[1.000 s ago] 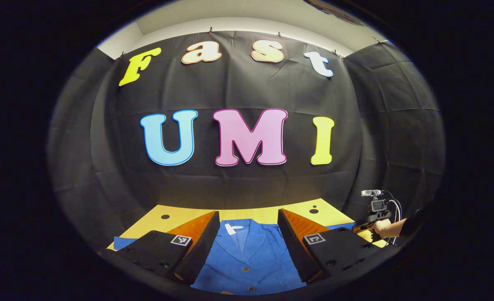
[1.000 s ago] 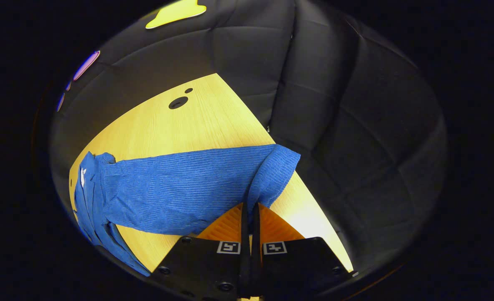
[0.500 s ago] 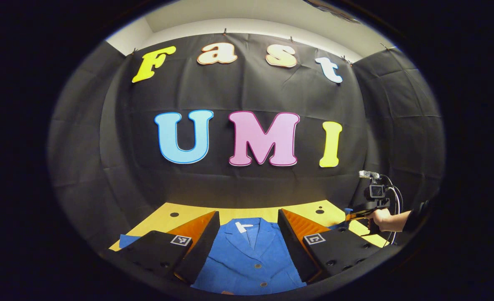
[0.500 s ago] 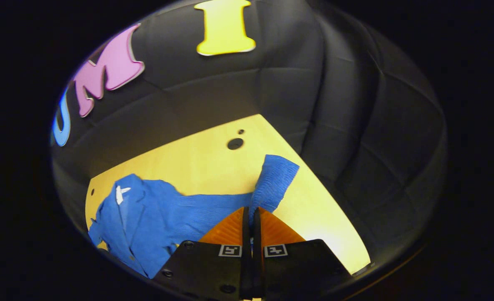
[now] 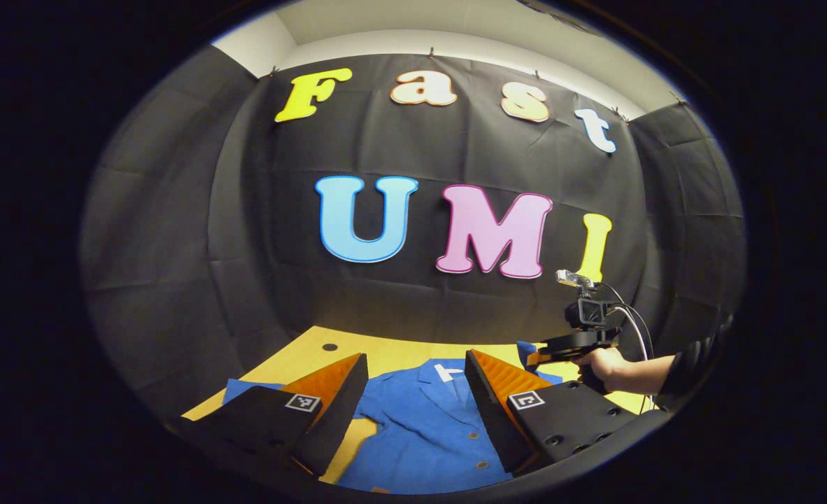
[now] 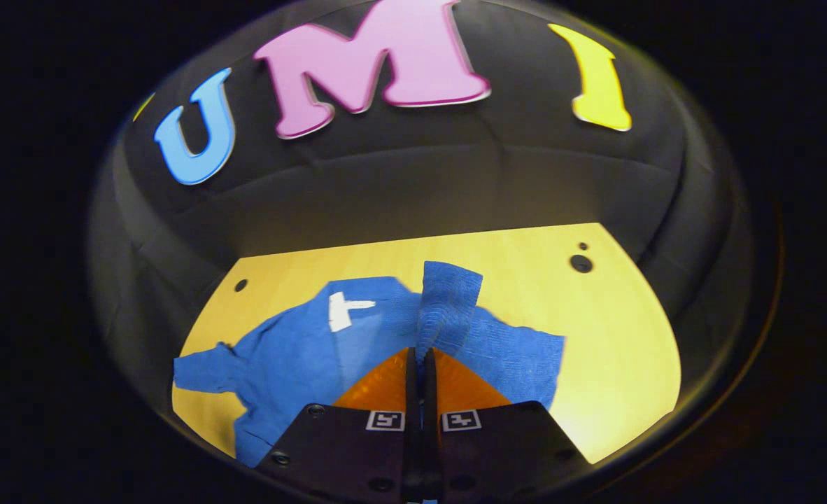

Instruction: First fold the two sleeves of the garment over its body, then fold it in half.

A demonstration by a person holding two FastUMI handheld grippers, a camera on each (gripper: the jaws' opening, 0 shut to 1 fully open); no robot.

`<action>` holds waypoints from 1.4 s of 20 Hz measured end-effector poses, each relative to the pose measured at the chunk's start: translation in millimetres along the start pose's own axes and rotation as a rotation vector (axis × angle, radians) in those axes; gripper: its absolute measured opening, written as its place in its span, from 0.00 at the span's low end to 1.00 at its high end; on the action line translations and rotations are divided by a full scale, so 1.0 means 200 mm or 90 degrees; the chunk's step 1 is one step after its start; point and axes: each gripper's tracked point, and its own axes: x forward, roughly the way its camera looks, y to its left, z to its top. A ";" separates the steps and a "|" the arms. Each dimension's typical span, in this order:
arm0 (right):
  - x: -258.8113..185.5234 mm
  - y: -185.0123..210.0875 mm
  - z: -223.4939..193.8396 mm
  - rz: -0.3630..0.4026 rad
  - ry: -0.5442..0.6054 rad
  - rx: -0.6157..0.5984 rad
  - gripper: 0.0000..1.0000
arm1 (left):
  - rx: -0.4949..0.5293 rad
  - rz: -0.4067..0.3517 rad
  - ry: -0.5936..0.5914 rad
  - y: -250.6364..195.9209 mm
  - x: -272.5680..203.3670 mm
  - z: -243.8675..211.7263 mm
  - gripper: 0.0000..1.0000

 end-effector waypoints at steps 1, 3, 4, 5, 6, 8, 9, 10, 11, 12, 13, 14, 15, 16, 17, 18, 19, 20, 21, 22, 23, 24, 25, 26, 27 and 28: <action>0.03 0.14 -0.02 0.018 0.006 -0.003 0.04 | -0.003 0.014 0.000 0.07 -0.01 -0.01 0.80; 0.10 0.42 -0.06 0.056 0.018 -0.012 0.04 | -0.016 0.040 0.006 0.22 -0.02 -0.04 0.80; 0.13 0.55 -0.08 0.074 0.026 -0.018 0.04 | -0.024 0.052 0.009 0.29 -0.02 -0.06 0.80; 0.16 0.66 -0.11 0.088 0.034 -0.028 0.05 | -0.033 0.063 0.013 0.35 -0.03 -0.08 0.80; 0.19 0.74 -0.17 0.100 0.042 -0.039 0.05 | -0.041 0.072 0.015 0.42 -0.02 -0.11 0.80; 0.27 0.84 -0.28 0.102 0.055 -0.064 0.05 | -0.055 0.090 0.025 0.53 -0.01 -0.15 0.80; 0.32 0.90 -0.32 0.106 0.055 -0.068 0.06 | -0.064 0.096 0.032 0.59 0.01 -0.18 0.80; 0.36 0.93 -0.37 0.102 0.060 -0.065 0.00 | -0.074 0.102 0.035 0.63 0.01 -0.20 0.81; 0.39 0.96 -0.40 0.102 0.066 -0.053 0.20 | -0.082 0.110 0.035 0.68 0.03 -0.22 0.80; 0.40 0.96 -0.41 0.100 0.068 -0.044 0.40 | -0.088 0.118 0.036 0.72 0.05 -0.25 0.80; 0.39 0.96 -0.41 0.099 0.068 -0.049 0.60 | -0.093 0.126 0.038 0.77 0.07 -0.28 0.80; 0.38 0.95 -0.40 0.093 0.059 -0.060 0.80 | -0.098 0.134 0.042 0.81 0.10 -0.31 0.80; 0.35 0.94 -0.38 0.094 0.046 -0.076 1.00 | -0.103 0.139 0.044 0.85 0.13 -0.35 0.80; 0.31 0.93 -0.36 0.094 0.030 -0.096 0.99 | -0.102 0.145 0.048 0.89 0.16 -0.37 0.80; 0.25 0.92 -0.32 0.096 0.011 -0.115 0.98 | -0.098 0.156 0.052 0.94 0.20 -0.40 0.80; 0.18 0.90 -0.29 0.097 -0.009 -0.132 0.99 | -0.094 0.166 0.056 0.99 0.24 -0.42 0.80; 0.10 0.88 -0.23 0.097 -0.034 -0.144 0.99 | -0.089 0.175 0.060 1.03 0.28 -0.45 0.80; 0.03 0.86 -0.19 0.097 -0.059 -0.153 0.99 | -0.085 0.186 0.065 1.09 0.33 -0.47 0.80; -0.05 0.83 -0.14 0.094 -0.081 -0.157 0.99 | -0.084 0.195 0.071 1.14 0.37 -0.50 0.80; -0.15 0.80 -0.12 0.091 -0.097 -0.157 0.99 | -0.085 0.205 0.078 1.20 0.41 -0.52 0.80; -0.23 0.76 -0.10 0.091 -0.105 -0.163 0.98 | -0.089 0.212 0.089 1.25 0.45 -0.57 0.80; -0.32 0.72 -0.07 0.083 -0.116 -0.173 0.98 | -0.091 0.218 0.103 1.30 0.50 -0.63 0.80; -0.41 0.66 -0.04 0.074 -0.130 -0.184 0.99 | -0.091 0.224 0.123 1.35 0.54 -0.69 0.80; -0.50 0.62 -0.01 0.065 -0.149 -0.193 0.98 | -0.086 0.238 0.146 1.41 0.58 -0.76 0.80; -0.60 0.58 0.03 0.058 -0.175 -0.194 0.98 | -0.085 0.256 0.178 1.46 0.62 -0.84 0.80; -0.68 0.56 0.05 0.052 -0.196 -0.190 0.98 | -0.092 0.265 0.224 1.50 0.64 -0.93 0.81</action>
